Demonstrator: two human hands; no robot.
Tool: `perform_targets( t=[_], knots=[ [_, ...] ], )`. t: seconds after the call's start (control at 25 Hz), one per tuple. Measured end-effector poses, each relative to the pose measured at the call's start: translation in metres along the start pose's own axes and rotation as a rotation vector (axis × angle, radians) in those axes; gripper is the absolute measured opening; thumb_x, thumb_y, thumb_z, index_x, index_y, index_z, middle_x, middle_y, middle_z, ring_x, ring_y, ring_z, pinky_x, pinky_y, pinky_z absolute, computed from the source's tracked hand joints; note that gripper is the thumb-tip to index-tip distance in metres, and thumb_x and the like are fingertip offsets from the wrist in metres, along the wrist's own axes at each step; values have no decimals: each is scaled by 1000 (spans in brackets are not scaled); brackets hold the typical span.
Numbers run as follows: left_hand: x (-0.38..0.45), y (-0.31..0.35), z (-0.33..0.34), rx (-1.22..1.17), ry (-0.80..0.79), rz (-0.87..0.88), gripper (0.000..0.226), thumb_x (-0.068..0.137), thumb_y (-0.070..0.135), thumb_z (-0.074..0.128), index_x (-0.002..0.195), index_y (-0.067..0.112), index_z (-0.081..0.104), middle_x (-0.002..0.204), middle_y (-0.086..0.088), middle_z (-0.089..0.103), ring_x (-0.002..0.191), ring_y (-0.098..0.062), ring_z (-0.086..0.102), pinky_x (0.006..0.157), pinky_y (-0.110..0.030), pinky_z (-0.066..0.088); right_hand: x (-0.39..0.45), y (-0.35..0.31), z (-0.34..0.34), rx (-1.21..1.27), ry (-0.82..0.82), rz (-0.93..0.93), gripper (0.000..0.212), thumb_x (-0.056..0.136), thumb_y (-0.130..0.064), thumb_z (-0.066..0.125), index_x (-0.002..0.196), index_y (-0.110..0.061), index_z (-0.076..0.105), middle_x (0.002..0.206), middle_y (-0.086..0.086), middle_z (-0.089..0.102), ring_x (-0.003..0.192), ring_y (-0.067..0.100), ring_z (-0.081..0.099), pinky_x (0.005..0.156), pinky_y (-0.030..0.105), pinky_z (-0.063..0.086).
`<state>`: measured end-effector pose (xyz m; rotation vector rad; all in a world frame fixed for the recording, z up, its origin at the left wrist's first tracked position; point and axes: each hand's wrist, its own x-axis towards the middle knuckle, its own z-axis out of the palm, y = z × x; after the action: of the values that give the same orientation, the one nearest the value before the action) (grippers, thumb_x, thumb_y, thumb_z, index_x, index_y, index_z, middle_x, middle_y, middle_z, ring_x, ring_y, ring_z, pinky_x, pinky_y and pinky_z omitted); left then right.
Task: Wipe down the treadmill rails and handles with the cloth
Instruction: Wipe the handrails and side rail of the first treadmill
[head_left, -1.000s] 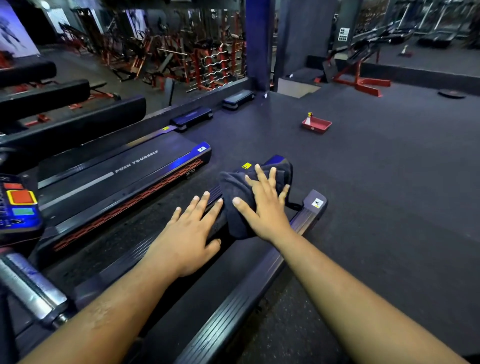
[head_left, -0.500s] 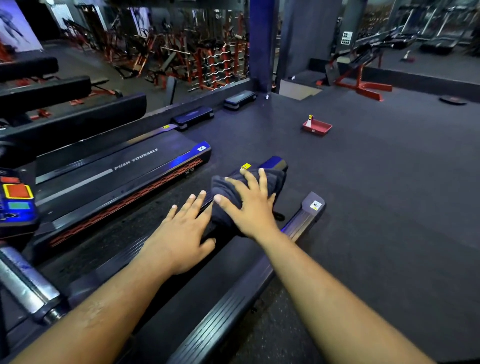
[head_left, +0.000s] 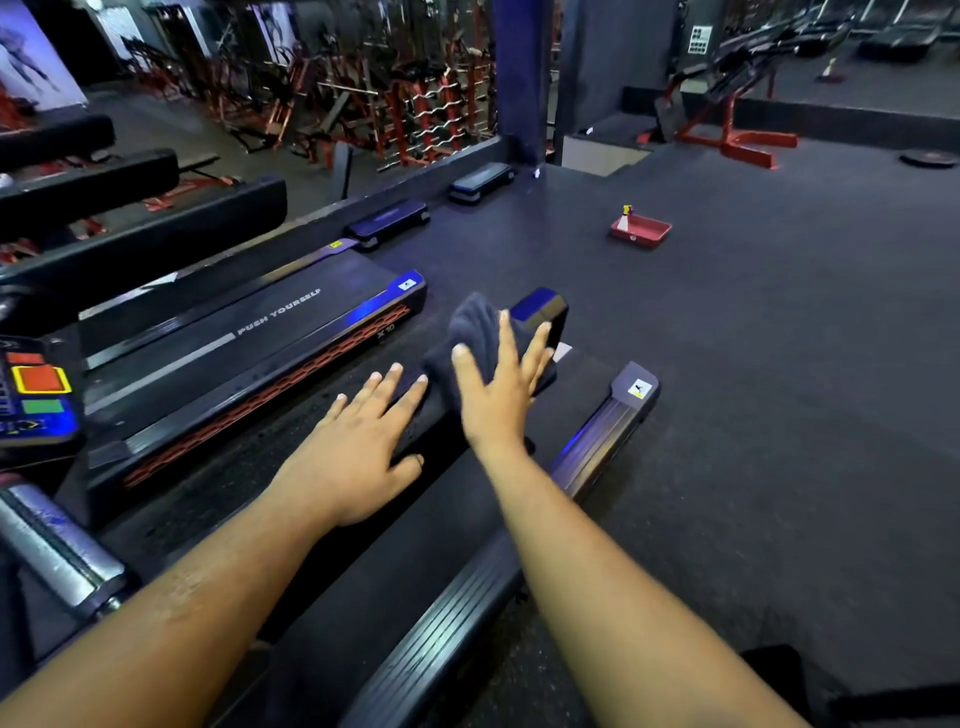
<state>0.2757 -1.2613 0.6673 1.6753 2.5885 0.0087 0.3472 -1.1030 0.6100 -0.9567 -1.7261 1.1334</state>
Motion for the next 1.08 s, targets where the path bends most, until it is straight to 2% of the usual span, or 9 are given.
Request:
perform_targets(
  t=[0.16, 0.24, 0.4, 0.56, 0.64, 0.76, 0.84, 0.96, 1.08],
  knots=[
    [-2, 3, -1, -3, 9, -6, 85, 94, 52, 47, 156, 37, -10, 166, 2, -15, 154, -17, -9, 125, -46, 7, 70, 14, -17, 200, 160, 276, 71, 97, -49, 52, 157, -34, 16, 167, 8, 2, 154, 29, 1, 123, 52, 6],
    [-2, 4, -2, -12, 3, -11, 85, 94, 52, 47, 156, 37, -9, 166, 2, -14, 154, -17, -8, 125, -46, 7, 52, 13, -11, 266, 180, 336, 81, 91, -59, 47, 158, -29, 12, 167, 9, 4, 154, 25, 3, 123, 50, 6],
    [-2, 5, -2, -18, 7, -11, 86, 93, 50, 48, 156, 36, -8, 167, 1, -12, 154, -17, -7, 125, -45, 7, -46, 9, 15, 332, -66, 256, 104, 78, -74, 29, 157, -15, -2, 165, -1, -7, 152, 14, -10, 124, 36, -6],
    [-2, 4, -2, -16, 4, -9, 85, 95, 52, 46, 156, 37, -10, 166, 2, -15, 154, -16, -9, 125, -45, 6, 73, 13, -23, 193, 84, 442, 71, 102, -49, 38, 159, -19, 8, 167, 8, -1, 154, 28, 1, 123, 48, 4],
    [-2, 4, -3, -19, 3, -8, 85, 95, 52, 46, 156, 37, -10, 166, 2, -14, 154, -16, -8, 125, -45, 7, 104, 6, -33, 23, 86, 366, 67, 100, -43, 47, 158, -22, 19, 167, 10, 2, 153, 32, 2, 121, 51, 9],
    [-1, 3, 0, -6, 8, -7, 86, 93, 52, 48, 156, 36, -9, 166, 1, -15, 154, -17, -7, 125, -46, 8, 39, -7, -20, -316, -95, -158, 57, 93, -48, 51, 146, -28, 45, 166, 2, 14, 153, 27, -3, 116, 60, 14],
    [0, 1, -1, 0, 0, -13, 87, 93, 52, 48, 157, 34, -8, 166, 0, -17, 154, -18, -8, 125, -47, 8, 25, -1, -29, -448, -244, -351, 56, 91, -60, 42, 139, -33, 52, 162, -3, 26, 153, 21, -1, 113, 67, 12],
    [-6, 4, -3, -7, 14, -12, 91, 94, 55, 48, 157, 29, -13, 165, 0, -21, 153, -16, -12, 125, -48, 7, 85, -11, -49, -688, -244, -253, 54, 94, -64, 36, 137, -36, 54, 161, -7, 28, 153, 20, 0, 112, 74, 1],
    [-28, -1, -10, -45, 8, 11, 100, 91, 69, 42, 154, 26, -22, 162, 4, -28, 151, -11, -19, 125, -48, 1, 72, -33, -36, -674, -238, -117, 48, 96, -57, 41, 135, -33, 57, 160, -8, 30, 153, 19, 1, 113, 73, 0]
  ],
)
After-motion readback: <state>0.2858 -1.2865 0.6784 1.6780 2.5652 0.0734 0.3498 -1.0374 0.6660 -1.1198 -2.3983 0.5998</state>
